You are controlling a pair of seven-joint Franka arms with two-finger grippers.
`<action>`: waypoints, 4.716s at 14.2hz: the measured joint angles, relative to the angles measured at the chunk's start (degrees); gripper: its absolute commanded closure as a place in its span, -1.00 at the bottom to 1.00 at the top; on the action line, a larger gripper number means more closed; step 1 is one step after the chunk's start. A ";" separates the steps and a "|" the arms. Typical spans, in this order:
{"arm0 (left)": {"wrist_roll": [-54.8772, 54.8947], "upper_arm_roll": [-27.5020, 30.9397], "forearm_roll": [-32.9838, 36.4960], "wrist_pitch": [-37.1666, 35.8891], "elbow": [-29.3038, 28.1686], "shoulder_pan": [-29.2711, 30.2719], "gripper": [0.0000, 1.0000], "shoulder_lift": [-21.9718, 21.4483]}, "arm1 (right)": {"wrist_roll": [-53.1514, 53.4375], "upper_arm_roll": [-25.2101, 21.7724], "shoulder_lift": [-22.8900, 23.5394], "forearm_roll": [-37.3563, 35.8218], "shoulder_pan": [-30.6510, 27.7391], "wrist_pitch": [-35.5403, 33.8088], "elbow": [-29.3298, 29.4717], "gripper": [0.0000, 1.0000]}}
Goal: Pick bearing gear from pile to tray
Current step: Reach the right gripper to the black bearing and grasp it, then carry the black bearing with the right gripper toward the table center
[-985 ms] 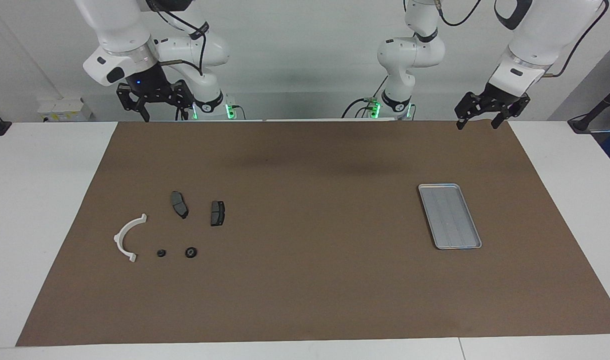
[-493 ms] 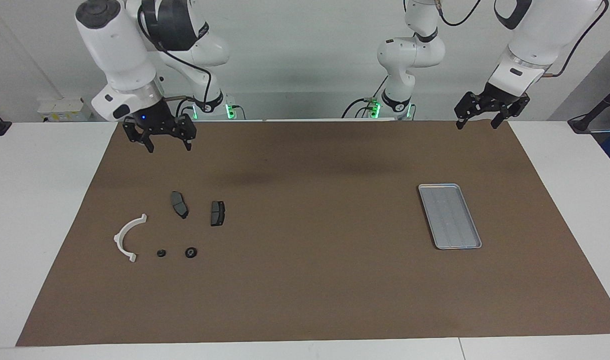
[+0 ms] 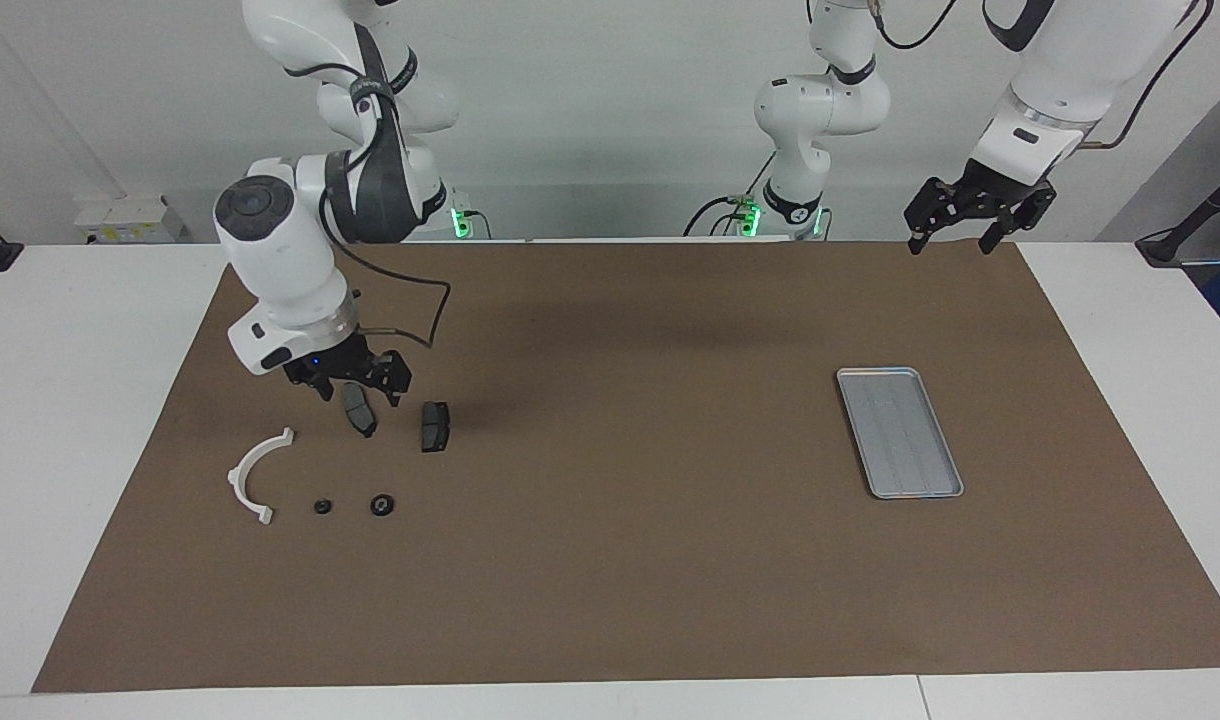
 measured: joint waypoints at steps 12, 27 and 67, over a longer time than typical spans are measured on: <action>-1.91 -0.35 0.00 6.12 -6.58 -1.52 -1.00 -2.18 | 15.63 0.00 18.24 -5.23 0.01 13.92 7.92 -1.00; -2.12 -0.26 0.00 15.32 -14.01 -1.52 -0.98 -4.11 | 18.81 0.01 20.85 -2.44 -0.08 14.00 9.91 -0.06; -3.95 0.17 0.03 29.22 -23.15 -0.36 -0.95 -3.27 | 65.27 4.04 12.92 2.34 28.54 2.27 12.26 1.00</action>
